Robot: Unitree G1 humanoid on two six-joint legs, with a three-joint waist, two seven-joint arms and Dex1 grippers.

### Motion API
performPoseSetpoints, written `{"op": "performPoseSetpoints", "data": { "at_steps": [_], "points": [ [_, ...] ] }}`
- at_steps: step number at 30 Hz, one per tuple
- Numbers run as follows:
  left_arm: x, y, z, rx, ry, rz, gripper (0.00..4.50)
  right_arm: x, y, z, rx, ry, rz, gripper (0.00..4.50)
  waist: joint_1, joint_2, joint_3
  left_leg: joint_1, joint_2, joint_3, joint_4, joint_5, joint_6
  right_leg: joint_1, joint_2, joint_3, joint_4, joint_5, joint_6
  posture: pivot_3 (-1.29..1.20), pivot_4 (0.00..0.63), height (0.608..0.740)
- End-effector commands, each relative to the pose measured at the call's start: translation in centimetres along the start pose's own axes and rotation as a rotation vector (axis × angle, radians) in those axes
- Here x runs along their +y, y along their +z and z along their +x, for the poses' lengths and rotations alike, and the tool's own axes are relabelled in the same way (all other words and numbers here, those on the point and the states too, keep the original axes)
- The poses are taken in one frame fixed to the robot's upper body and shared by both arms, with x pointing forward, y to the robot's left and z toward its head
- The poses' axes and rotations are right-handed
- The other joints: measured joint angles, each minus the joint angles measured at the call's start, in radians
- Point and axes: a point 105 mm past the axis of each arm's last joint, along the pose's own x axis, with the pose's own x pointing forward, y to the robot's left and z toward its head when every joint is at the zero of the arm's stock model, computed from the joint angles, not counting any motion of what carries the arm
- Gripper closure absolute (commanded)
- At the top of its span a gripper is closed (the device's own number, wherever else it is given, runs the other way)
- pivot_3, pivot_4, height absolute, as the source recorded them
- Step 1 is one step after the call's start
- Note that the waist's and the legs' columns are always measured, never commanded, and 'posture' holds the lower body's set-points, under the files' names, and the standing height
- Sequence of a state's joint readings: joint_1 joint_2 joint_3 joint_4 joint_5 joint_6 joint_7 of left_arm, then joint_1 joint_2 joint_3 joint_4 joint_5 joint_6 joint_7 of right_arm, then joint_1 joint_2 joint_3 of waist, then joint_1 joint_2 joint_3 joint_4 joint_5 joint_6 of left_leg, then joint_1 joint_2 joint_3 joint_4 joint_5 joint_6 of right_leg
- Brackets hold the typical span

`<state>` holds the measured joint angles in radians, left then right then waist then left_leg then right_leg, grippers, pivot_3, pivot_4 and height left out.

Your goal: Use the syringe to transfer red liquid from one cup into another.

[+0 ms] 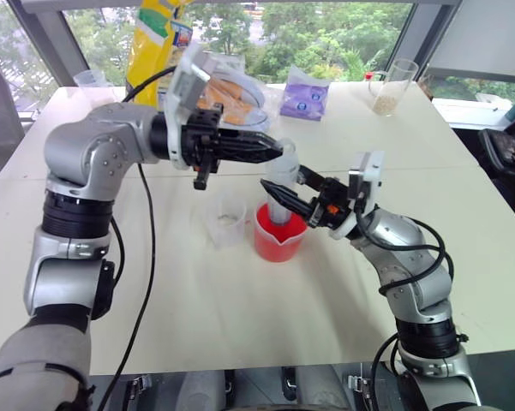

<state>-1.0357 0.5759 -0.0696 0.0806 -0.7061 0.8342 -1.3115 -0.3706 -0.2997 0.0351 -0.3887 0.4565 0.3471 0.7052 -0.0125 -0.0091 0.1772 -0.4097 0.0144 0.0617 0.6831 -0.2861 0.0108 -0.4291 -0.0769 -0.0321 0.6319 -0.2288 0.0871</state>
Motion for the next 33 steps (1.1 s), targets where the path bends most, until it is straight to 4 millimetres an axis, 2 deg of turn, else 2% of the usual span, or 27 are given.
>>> {"op": "performPoseSetpoints", "data": {
  "at_steps": [1, 7, 14, 26, 33],
  "points": [
    [-0.4, 0.2, 0.6, 0.019, -0.026, 0.038, 4.45, 0.5, 1.7, 0.2, -0.060, 0.015, -0.034, 3.07, 0.000, 0.000, 0.000, 0.000, 0.000, 0.000, 0.000, 0.000, 0.000, 0.000, 0.000, 0.000, 0.000, 0.000, 0.000, 0.00, 0.150, 0.740],
    [-0.1, 2.3, 0.5, -0.077, -0.026, 0.052, 4.45, 0.9, 1.1, 0.1, -0.034, 0.032, -0.014, 3.07, 0.002, 0.000, 0.000, 0.000, 0.000, 0.000, 0.000, 0.000, 0.000, 0.000, 0.000, 0.000, 0.000, 0.000, 0.000, 0.00, 0.150, 0.740],
    [0.3, 4.4, 0.2, -0.159, -0.020, 0.044, 4.45, 1.3, -0.6, -0.3, 0.037, 0.056, 0.075, 3.07, 0.000, 0.000, 0.000, 0.000, 0.000, 0.000, 0.000, 0.000, 0.000, 0.000, 0.000, 0.000, 0.000, 0.000, 0.000, 0.00, 0.150, 0.740],
    [0.5, 6.7, -0.4, -0.216, -0.002, 0.092, 4.45, 1.4, -2.0, -0.8, 0.082, 0.060, 0.137, 3.07, 0.001, 0.000, 0.000, 0.000, 0.000, 0.000, 0.000, 0.000, 0.000, 0.000, 0.000, 0.000, 0.000, 0.000, 0.000, 0.00, 0.150, 0.740],
    [0.4, 6.6, -0.4, -0.213, -0.009, 0.089, 4.45, 1.4, -1.7, -0.6, 0.072, 0.061, 0.127, 3.07, 0.000, 0.000, 0.000, 0.000, 0.000, 0.000, 0.000, 0.000, 0.000, 0.000, 0.000, 0.000, 0.000, 0.000, 0.000, 0.00, 0.150, 0.740]
  ]
}}
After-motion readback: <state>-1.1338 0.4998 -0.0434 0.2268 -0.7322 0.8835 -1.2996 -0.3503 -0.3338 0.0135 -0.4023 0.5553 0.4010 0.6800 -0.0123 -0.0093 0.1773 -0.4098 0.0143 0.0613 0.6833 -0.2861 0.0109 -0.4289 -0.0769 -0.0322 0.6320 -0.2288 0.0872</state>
